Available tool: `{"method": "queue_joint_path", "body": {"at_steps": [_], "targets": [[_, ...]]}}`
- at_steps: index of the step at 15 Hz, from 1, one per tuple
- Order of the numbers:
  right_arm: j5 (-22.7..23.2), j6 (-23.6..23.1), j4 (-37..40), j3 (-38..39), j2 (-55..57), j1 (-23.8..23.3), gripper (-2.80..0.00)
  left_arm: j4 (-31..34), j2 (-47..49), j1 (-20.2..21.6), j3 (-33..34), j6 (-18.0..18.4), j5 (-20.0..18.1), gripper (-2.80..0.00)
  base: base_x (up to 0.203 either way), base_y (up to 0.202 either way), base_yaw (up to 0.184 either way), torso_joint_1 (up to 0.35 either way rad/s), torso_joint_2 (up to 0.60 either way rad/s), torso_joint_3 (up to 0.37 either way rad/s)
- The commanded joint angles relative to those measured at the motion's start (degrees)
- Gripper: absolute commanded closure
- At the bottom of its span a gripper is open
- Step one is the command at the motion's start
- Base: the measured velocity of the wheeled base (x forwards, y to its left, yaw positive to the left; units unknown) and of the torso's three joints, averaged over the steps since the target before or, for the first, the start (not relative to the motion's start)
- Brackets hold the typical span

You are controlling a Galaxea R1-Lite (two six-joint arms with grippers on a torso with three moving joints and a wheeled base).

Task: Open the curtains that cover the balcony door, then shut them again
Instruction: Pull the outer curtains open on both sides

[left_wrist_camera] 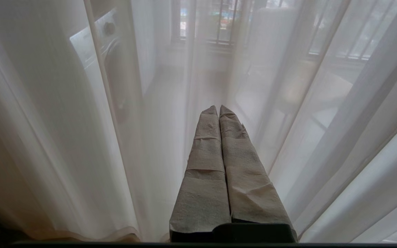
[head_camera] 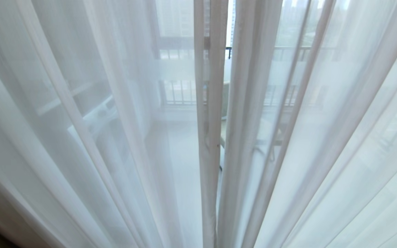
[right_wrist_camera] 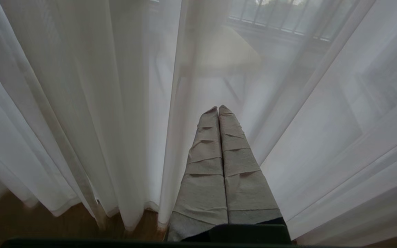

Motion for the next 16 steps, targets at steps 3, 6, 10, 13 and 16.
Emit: {"method": "queue_joint_path", "body": {"at_steps": [3,6,10,13,16], "targets": [[1.23,0.05,1.26,0.0,-6.46,-0.2,0.0,-0.02,-0.02,0.02,0.0,-0.04,0.05,0.0,0.0,0.0,0.0,0.0,0.0,0.0],[1.23,0.64,1.35,0.0,-6.46,-0.21,0.0,-0.02,-0.02,0.02,0.0,-0.04,0.05,0.0,0.0,0.0,0.0,0.0,0.0,0.0],[1.23,2.06,1.44,0.0,-6.46,-0.2,0.0,-0.02,-0.02,0.02,0.0,-0.04,0.05,0.0,0.0,0.0,0.0,0.0,0.0,0.0],[1.23,2.15,1.44,0.0,-6.46,-0.2,0.0,-0.02,-0.02,0.02,0.0,-0.04,0.05,0.0,0.0,0.0,0.0,0.0,0.0,0.0],[1.23,2.15,1.44,0.0,-6.46,-0.2,0.0,-0.02,-0.02,0.02,0.0,-0.04,0.05,0.0,0.0,0.0,0.0,0.0,0.0,0.0]]}}
